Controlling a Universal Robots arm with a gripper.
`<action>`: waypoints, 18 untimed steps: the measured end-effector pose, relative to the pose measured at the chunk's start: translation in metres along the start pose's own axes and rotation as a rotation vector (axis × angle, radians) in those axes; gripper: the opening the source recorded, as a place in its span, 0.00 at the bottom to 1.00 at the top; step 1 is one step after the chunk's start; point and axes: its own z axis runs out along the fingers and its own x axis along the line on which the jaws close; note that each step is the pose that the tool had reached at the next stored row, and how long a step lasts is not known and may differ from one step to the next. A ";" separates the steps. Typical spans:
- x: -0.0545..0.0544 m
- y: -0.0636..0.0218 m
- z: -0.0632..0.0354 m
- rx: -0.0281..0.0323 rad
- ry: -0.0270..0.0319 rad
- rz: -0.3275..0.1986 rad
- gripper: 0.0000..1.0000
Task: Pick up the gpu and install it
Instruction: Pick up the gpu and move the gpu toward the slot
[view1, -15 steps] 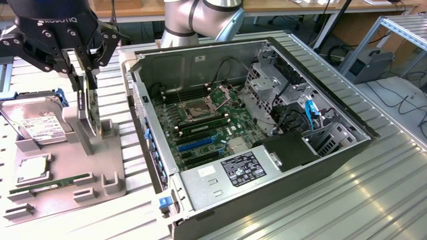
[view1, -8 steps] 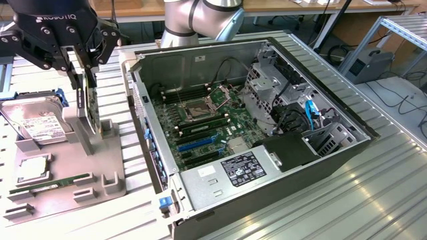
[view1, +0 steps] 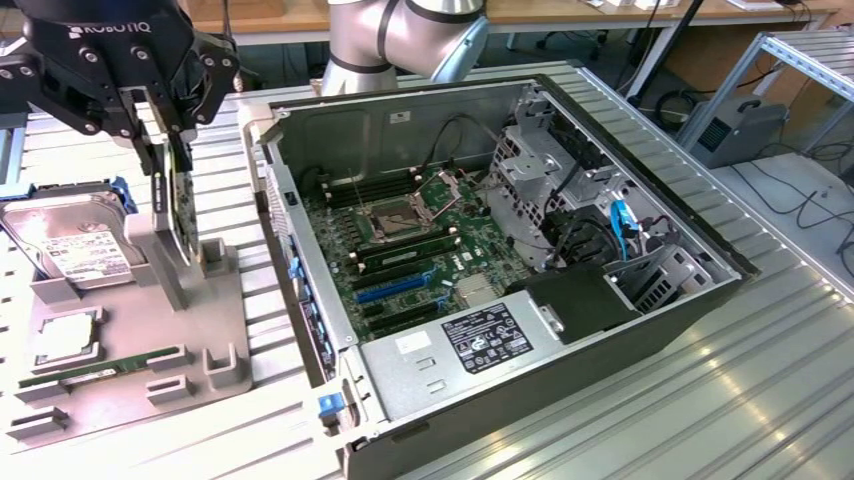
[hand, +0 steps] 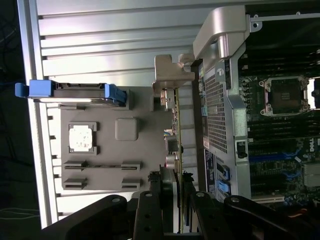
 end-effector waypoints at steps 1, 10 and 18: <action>0.000 0.0000 -0.0005 0.0000 0.0000 0.000 0.27; 0.000 0.0002 -0.0055 0.0000 0.0000 0.000 0.27; 0.000 0.0003 -0.0103 0.0001 0.0000 0.000 0.27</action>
